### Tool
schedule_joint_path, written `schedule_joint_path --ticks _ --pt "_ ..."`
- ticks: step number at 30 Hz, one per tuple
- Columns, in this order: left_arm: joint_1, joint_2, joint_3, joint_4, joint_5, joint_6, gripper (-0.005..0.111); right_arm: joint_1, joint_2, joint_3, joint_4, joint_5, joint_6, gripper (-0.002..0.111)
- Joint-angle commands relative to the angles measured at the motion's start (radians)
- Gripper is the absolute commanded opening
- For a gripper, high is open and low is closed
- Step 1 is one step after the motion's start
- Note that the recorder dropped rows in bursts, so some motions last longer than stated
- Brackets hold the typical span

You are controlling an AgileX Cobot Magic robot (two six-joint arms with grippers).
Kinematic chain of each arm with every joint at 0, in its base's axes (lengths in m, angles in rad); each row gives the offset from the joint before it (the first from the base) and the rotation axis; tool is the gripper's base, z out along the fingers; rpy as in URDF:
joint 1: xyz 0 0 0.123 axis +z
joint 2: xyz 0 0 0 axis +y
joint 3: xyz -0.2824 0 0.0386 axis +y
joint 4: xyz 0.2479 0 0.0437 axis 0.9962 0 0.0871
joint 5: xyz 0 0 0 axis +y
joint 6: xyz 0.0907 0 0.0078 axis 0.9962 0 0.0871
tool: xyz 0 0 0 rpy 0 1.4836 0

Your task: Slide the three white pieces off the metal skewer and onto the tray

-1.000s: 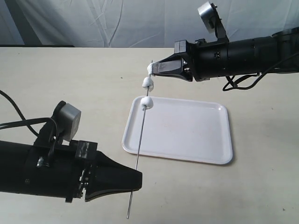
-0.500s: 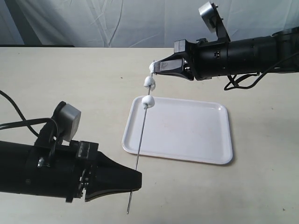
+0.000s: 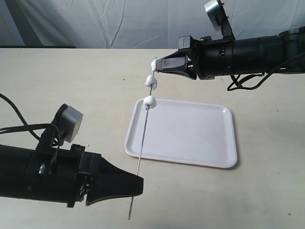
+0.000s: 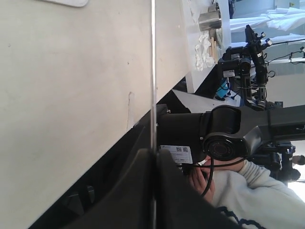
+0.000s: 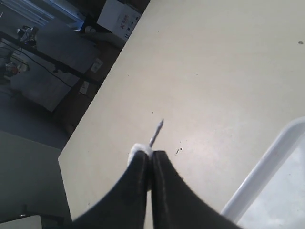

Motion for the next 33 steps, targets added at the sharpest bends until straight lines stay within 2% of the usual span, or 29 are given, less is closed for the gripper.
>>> schedule_joint_path --ticks 1,15,25,33 --pt "-0.012 -0.005 0.008 0.073 0.054 0.033 0.0 -0.014 -0.007 -0.012 0.06 -0.057 -0.004 -0.001" --pt "-0.012 -0.005 0.008 0.115 0.101 0.029 0.0 -0.014 -0.007 -0.012 0.06 -0.154 -0.004 -0.001" --pt "-0.012 -0.005 0.008 0.129 0.12 0.029 0.0 -0.014 -0.007 -0.103 0.06 -0.161 0.003 -0.001" --pt "-0.012 -0.005 0.008 0.131 0.127 0.034 0.0 -0.014 -0.005 -0.111 0.06 -0.223 0.052 -0.001"
